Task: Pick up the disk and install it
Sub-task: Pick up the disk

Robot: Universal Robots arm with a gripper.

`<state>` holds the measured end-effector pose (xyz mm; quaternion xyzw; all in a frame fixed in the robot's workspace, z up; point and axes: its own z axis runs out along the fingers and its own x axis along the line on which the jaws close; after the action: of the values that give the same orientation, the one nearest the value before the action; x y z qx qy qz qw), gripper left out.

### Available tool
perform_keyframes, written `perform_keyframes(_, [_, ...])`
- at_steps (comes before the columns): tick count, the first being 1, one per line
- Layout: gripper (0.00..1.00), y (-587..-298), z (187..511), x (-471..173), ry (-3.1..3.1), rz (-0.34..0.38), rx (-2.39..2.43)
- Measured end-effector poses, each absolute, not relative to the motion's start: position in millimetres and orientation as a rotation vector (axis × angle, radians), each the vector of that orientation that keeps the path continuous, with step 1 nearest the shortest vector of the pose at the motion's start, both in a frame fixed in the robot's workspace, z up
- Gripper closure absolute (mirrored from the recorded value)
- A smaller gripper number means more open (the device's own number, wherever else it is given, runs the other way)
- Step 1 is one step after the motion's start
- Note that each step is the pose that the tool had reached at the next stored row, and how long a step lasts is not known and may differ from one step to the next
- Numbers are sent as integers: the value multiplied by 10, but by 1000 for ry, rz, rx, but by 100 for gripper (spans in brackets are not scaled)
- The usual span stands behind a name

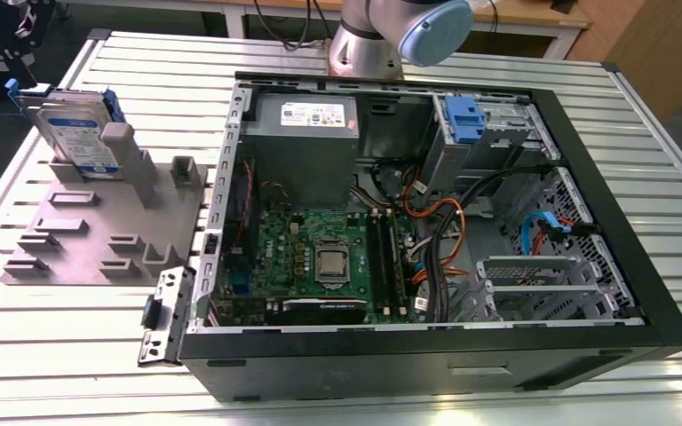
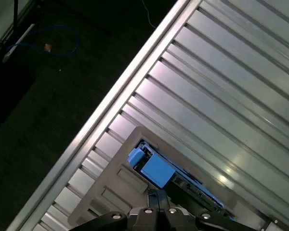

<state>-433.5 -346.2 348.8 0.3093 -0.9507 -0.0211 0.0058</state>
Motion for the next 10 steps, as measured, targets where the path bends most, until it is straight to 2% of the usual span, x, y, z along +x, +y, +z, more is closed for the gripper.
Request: perform_keyframes(10, [89, -3462, 3488, -4335, -2945, -66, 1053])
